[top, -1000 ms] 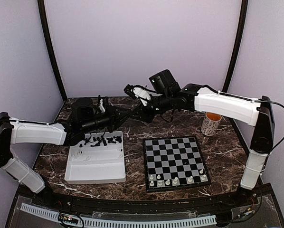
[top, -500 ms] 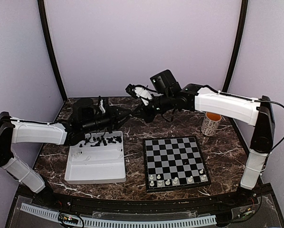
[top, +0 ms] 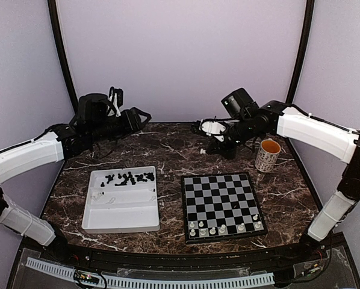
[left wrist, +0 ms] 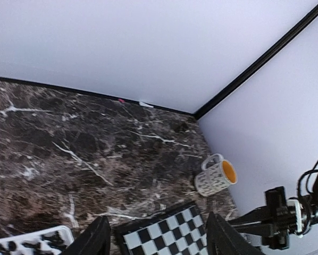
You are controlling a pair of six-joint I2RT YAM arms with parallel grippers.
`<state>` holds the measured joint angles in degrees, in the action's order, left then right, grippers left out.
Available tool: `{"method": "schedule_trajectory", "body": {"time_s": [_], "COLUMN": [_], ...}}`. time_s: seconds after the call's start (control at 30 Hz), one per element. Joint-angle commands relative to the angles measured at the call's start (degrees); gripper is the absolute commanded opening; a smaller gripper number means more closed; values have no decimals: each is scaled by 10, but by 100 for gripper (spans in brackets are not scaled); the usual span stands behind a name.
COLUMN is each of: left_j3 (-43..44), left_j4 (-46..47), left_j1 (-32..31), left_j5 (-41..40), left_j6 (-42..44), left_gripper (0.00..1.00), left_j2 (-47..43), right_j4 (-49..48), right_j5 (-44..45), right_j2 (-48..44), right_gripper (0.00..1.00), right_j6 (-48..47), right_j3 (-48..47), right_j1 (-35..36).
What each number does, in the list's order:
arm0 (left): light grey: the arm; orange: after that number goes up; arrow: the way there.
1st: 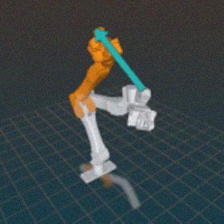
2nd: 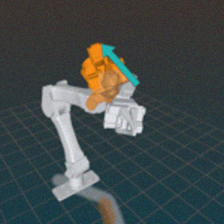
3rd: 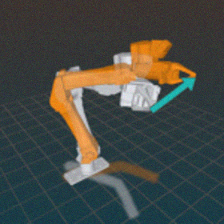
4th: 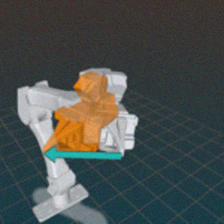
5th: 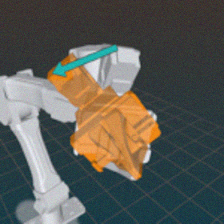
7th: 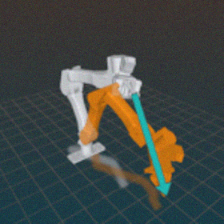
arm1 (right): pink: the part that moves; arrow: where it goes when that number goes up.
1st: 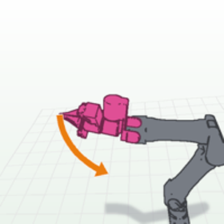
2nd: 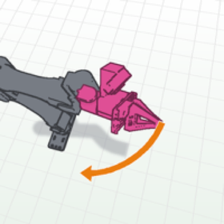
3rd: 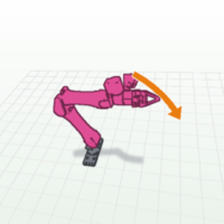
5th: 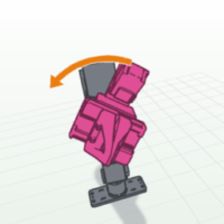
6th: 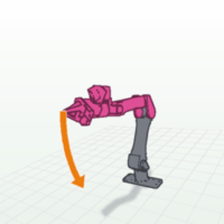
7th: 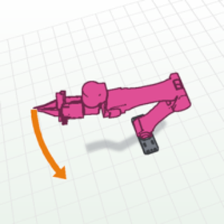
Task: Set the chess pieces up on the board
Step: Pass from the left arm to the right, then place the knight at g1.
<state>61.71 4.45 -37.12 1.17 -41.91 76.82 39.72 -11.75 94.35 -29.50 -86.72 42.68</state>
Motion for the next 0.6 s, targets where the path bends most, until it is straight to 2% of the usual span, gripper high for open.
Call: {"method": "schedule_trajectory", "body": {"time_s": [0.0,0.07,0.2,0.57], "left_j3": [33,34,24,25], "left_j4": [-144,-159,-161,-186], "left_j1": [4,6,9,16], "left_j5": [-103,-114,-123,-117], "left_j6": [154,159,156,153], "left_gripper": [64,64,65,66], "left_j2": [-11,-11,-13,2], "right_j4": [158,206,269,407], "right_j5": [96,131,166,181], "right_j2": [-38,-43,-55,-40], "right_gripper": [0,0,0,0], "right_j6": [-195,-238,-264,-236], "right_j3": [46,63,86,154], "right_j1": [3,3,4,66]}}
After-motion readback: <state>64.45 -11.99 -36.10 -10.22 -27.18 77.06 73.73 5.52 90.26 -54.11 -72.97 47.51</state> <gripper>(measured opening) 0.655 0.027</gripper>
